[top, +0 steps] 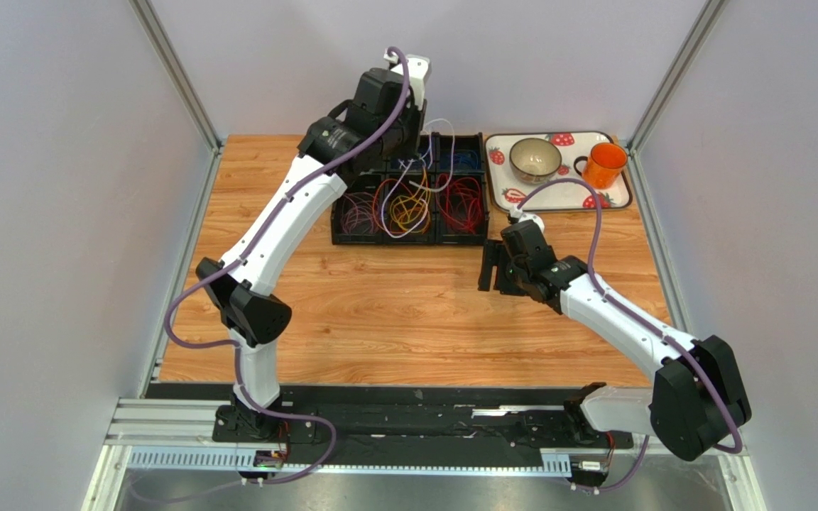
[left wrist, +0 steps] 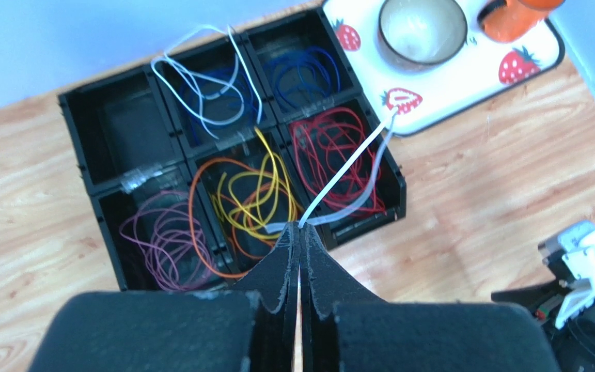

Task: Untangle the cables
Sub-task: Pick up the cable at the center of the board, then place the cable in the bin.

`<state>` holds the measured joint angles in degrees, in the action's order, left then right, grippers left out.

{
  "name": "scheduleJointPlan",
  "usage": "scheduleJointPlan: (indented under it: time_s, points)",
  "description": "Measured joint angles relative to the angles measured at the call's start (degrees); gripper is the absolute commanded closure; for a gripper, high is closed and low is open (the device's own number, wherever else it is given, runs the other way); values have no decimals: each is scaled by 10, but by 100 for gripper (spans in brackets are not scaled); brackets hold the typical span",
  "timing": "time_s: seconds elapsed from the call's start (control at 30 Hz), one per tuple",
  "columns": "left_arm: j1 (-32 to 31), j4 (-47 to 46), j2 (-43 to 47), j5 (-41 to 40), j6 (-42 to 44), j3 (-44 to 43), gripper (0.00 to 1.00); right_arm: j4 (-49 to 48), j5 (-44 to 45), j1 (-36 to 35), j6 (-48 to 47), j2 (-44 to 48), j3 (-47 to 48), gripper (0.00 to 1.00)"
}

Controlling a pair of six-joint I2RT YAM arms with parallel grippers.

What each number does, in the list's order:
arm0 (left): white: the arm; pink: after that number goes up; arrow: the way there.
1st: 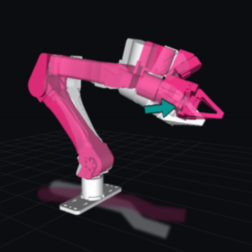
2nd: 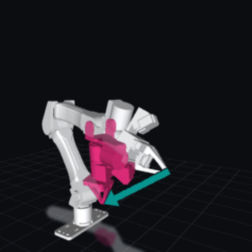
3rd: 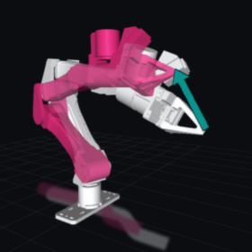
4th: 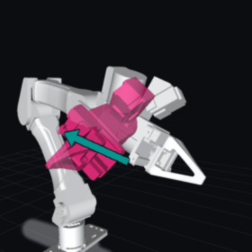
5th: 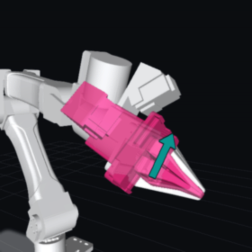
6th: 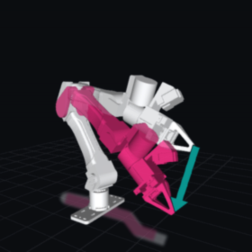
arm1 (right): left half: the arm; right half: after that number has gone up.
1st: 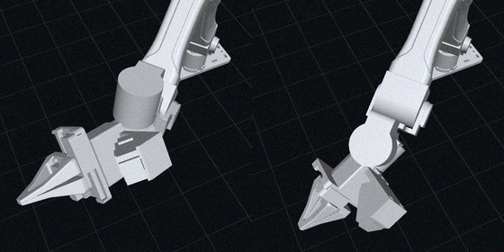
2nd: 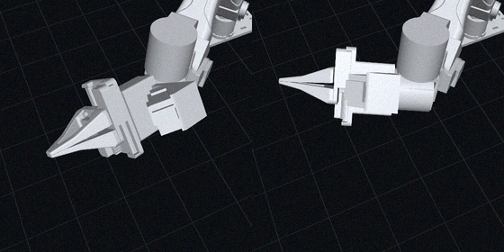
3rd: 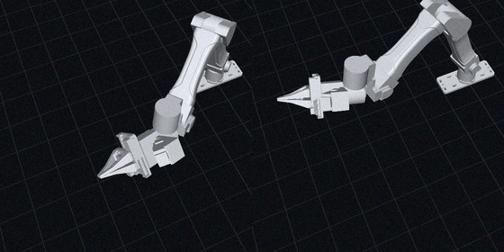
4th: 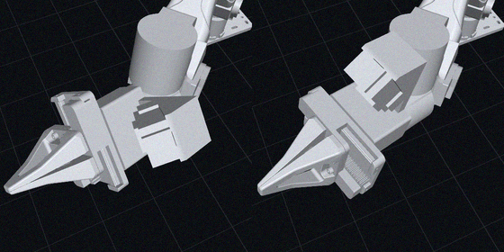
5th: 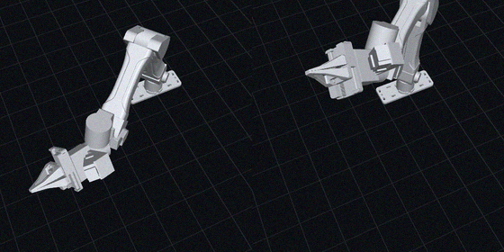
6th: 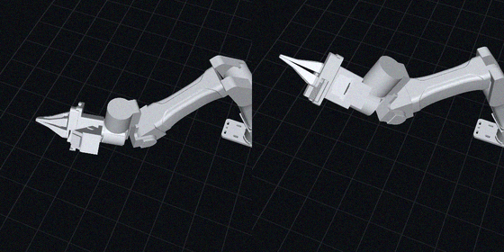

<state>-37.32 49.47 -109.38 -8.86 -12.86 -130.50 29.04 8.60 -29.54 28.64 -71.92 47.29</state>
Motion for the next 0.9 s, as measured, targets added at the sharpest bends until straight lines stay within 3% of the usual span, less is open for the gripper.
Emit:
scheduleJointPlan:
  time_s: [0.2, 0.43, 0.9]
  points:
    - [17, -34, -12, -10, 4, -26, 100, 0, 0, 0, 0, 0, 0, 25]
    - [43, -176, -29, -23, 9, -14, 100, 0, -2, 0, 0, -1, 0, 26]
    - [100, -440, -197, -23, -53, -16, 100, 1, -4, 0, 0, -1, 0, 26]
